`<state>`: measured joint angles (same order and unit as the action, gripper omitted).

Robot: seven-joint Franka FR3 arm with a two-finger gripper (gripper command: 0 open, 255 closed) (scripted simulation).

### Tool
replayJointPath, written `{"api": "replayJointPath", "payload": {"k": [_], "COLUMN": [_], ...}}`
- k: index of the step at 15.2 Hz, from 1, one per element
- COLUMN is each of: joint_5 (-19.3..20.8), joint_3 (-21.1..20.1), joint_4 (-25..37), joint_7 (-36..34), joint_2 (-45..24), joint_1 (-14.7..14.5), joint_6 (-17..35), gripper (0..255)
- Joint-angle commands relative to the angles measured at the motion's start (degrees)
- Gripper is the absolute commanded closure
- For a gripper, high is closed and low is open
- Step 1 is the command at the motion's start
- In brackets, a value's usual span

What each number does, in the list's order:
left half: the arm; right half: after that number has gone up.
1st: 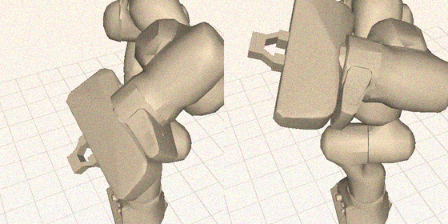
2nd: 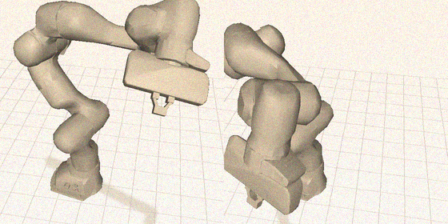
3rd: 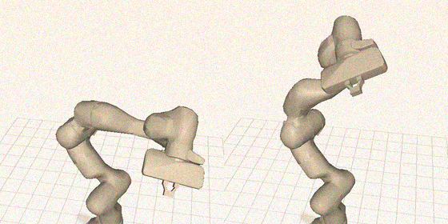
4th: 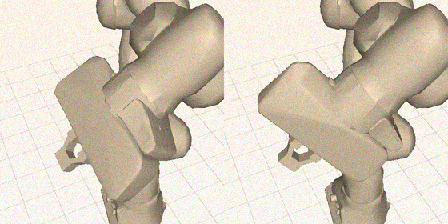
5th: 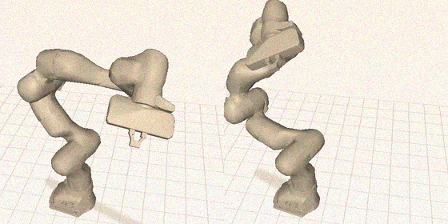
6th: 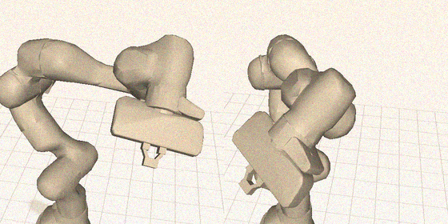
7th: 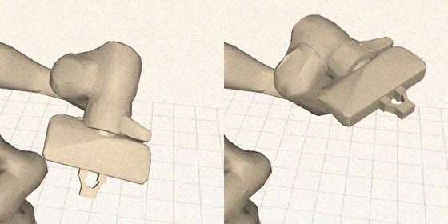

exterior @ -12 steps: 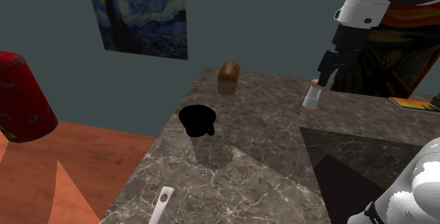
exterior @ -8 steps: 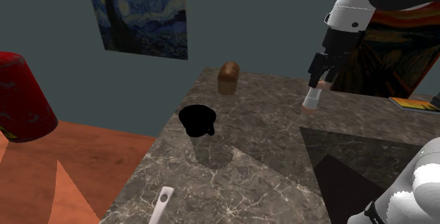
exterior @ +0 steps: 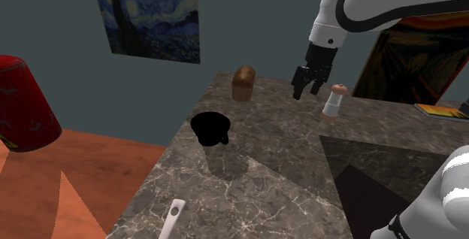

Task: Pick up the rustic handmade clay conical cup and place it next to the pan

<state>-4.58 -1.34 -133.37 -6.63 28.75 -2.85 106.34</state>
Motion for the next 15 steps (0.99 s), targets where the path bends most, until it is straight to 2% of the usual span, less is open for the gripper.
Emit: {"api": "replayJointPath", "payload": {"k": [1,8,15], "joint_5": [-1.04,-4.03,-6.25], "joint_3": [-0.51,-1.97,-3.5], "joint_4": [1.0,8.04,18.54], "joint_7": [-0.1,0.19,0.51], "joint_2": [-4.04,-17.98,-32.21], "joint_1": [-0.67,-2.61,-4.26], "joint_6": [3.38,11.31,16.21], "gripper": [0,0,0]}}
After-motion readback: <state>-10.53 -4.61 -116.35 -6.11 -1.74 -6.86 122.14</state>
